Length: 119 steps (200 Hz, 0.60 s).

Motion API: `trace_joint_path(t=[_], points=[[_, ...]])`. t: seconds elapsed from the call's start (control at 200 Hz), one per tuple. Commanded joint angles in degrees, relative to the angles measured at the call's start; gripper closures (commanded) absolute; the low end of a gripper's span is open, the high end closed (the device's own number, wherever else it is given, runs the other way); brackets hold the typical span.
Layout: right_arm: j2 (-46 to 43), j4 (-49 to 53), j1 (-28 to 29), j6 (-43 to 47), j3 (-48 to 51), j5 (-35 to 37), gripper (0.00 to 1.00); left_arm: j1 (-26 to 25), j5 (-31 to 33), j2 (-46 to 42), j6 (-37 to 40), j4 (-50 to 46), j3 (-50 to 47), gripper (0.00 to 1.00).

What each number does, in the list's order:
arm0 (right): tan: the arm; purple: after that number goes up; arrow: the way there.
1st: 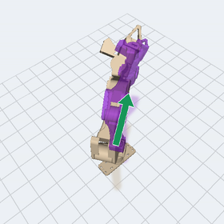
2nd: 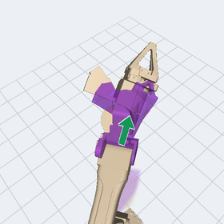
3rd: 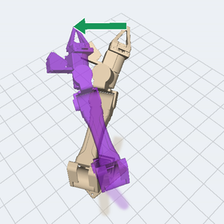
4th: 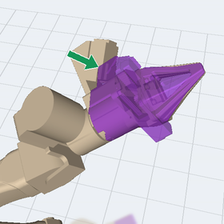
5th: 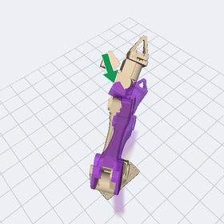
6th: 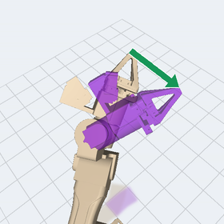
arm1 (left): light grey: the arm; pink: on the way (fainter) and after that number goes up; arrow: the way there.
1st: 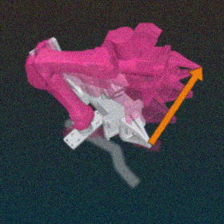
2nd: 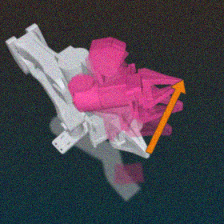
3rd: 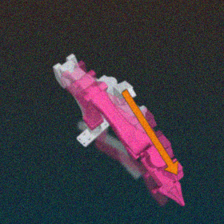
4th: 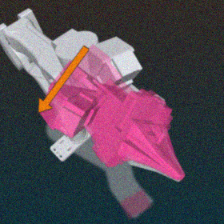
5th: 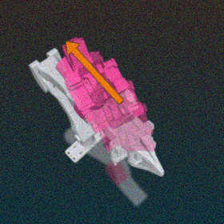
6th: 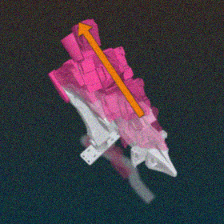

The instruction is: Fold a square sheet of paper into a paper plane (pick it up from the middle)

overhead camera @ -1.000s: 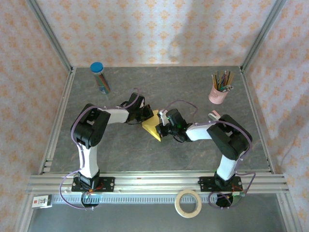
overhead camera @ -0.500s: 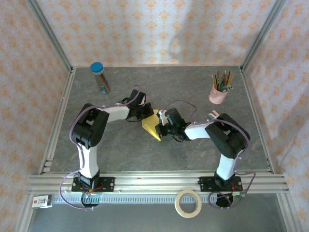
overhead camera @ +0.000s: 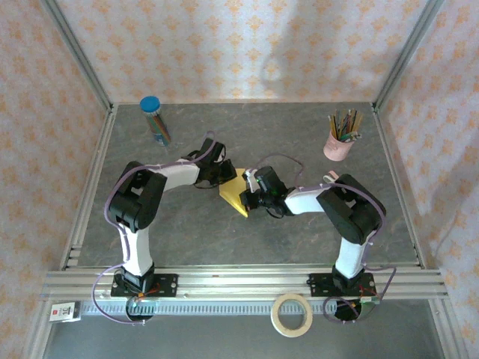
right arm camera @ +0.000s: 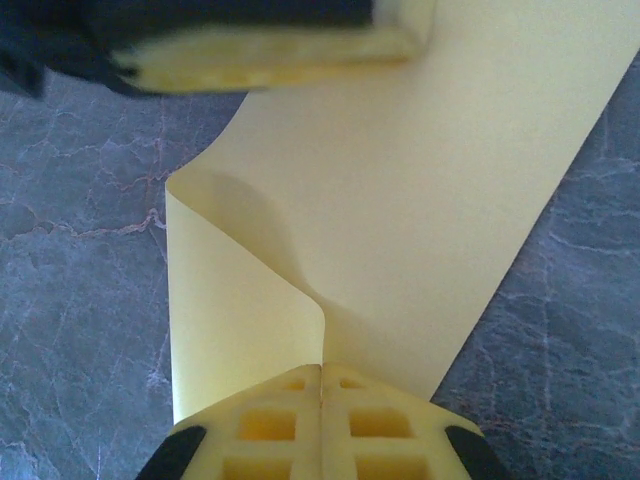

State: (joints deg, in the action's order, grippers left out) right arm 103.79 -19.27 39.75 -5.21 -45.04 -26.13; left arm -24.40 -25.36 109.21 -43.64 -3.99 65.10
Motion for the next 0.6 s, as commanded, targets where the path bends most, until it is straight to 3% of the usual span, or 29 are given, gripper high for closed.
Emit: trace_joint_path(t=[0.0, 0.17, 0.34, 0.591], points=[[1.43, 3.53, -0.53, -0.95, -0.94, 0.01, 1.0, -0.34, 5.11, -5.0, -1.46, -1.63, -1.29, 0.83], [1.92, 4.24, -0.72, -1.95, -1.43, -0.61, 1.0, -0.4, 6.99, -10.46, -6.73, 2.65, -7.59, 0.73], [2.69, 5.03, -0.99, -2.39, -1.99, -1.0, 1.0, -1.54, 3.64, -15.51, -14.7, 11.99, -16.71, 0.72], [2.91, 5.64, -1.07, -2.35, -2.25, -0.96, 1.0, -4.24, 3.28, -19.16, -20.6, 16.57, -23.49, 0.74]])
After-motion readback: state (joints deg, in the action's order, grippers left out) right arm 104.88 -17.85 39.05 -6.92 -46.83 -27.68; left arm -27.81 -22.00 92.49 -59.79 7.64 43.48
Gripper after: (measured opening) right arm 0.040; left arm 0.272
